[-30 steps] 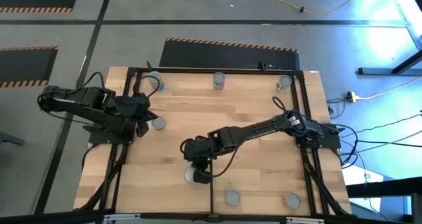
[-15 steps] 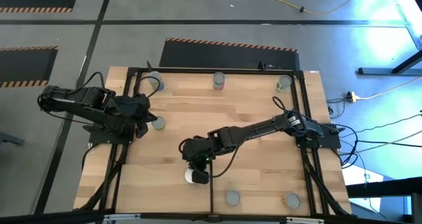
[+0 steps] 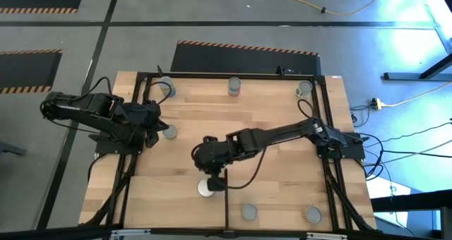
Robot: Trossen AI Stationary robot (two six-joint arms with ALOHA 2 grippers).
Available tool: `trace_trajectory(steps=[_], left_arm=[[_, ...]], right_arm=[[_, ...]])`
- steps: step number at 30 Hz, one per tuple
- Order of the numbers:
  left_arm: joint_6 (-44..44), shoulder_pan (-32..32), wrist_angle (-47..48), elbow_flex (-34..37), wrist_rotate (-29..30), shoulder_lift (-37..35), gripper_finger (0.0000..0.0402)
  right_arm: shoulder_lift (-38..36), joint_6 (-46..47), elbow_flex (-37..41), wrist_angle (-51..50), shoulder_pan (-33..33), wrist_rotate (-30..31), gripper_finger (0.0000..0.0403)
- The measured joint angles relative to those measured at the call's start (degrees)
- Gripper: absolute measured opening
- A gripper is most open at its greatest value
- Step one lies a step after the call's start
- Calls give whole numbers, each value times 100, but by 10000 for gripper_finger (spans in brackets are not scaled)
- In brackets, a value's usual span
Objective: Pick and place cans onto a shelf
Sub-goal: Put the canned cherries on the shelf
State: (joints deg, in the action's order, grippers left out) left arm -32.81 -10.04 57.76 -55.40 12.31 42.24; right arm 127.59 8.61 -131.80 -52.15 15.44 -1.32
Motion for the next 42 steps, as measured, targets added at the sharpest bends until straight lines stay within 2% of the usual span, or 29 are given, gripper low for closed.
trace_trajectory(steps=[2, 7, 12, 18, 24, 29, 32, 35, 38, 42], left_arm=[[1, 0, -6, 0, 9, 0, 0], [66, 0, -80, 0, 54, 1, 0], [95, 0, -116, 0, -5, 13, 0], [24, 1, -119, 0, 63, 13, 0], [78, 0, -87, 0, 98, 11, 0], [469, 0, -87, 0, 152, 13, 0], [357, 2, -157, 0, 176, 13, 0], [716, 0, -372, 0, 170, 15, 0], [1089, -9, -796, 0, -23, 63, 0], [1110, -13, -1007, -9, -292, 271, 0]], right_arm=[[-9, 7, -286, -370, -35, 76, 9], [-171, 147, -248, -640, -108, 109, 6], [-193, 163, -320, -1256, -109, 385, 4], [-444, 126, -313, -1208, -120, 504, 2], [-897, -28, -316, -1499, -118, 1116, 2], [-1270, -33, -327, -1850, -103, 1648, 3], [-1453, -54, -322, -2126, -96, 1841, 4], [-1634, -91, -322, -2421, -94, 1970, 3], [-1799, -75, -322, -2623, -94, 2062, 2], [-2018, -145, -322, -2849, -94, 2385, 2]])
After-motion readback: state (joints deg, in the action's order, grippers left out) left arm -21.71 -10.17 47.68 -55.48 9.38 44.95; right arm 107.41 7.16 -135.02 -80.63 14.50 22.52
